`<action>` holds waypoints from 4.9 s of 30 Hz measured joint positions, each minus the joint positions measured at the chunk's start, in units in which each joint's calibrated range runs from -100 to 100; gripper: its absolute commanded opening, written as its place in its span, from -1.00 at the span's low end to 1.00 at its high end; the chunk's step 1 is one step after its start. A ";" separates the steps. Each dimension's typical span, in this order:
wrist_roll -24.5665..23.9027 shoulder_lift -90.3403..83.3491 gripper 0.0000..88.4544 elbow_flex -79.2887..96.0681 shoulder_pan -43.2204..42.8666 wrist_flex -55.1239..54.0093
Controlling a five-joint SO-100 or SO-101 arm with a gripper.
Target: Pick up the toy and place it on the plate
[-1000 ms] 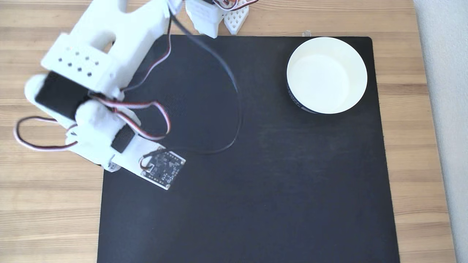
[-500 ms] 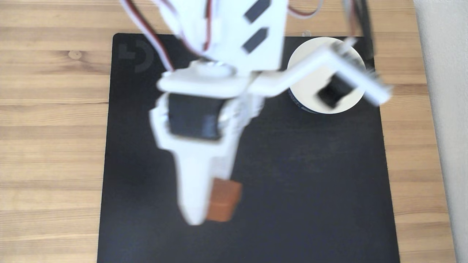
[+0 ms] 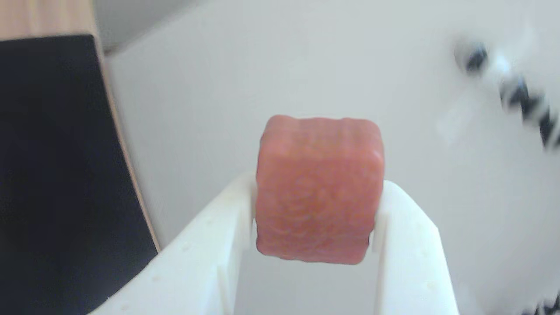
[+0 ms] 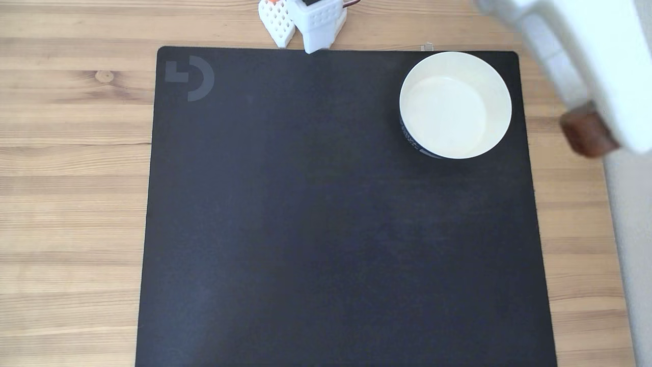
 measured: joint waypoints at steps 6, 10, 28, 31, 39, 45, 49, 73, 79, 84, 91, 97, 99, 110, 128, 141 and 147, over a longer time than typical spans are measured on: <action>0.00 -11.66 -0.94 27.49 -6.58 -10.55; -1.54 -18.90 -0.94 52.53 -13.07 -22.46; -3.66 -29.48 -0.94 82.66 -26.05 -23.72; -3.66 -35.47 -0.94 85.88 -26.63 -18.74; -4.84 -45.63 -0.93 99.10 -25.47 -17.39; -4.84 -47.63 -0.76 101.28 -24.72 -17.39; -4.84 -47.63 -0.52 101.28 -24.72 -17.39; -5.05 -52.87 -0.94 102.03 -15.40 -17.39; -1.39 -64.45 -0.95 103.07 -1.50 -17.39; 0.98 -72.44 -0.95 105.81 14.81 -17.39; 7.31 -76.69 -0.95 113.84 25.88 -17.31; 10.81 -76.77 -0.95 114.41 27.80 -12.83; 11.43 -76.77 -0.95 114.41 27.72 -11.40; 13.08 -76.77 -0.95 114.41 27.47 -0.76; 13.08 -76.77 -0.95 114.41 28.96 -0.42; 13.08 -76.77 -0.95 114.41 28.96 -0.42; 13.08 -76.77 -0.95 114.41 28.96 -0.42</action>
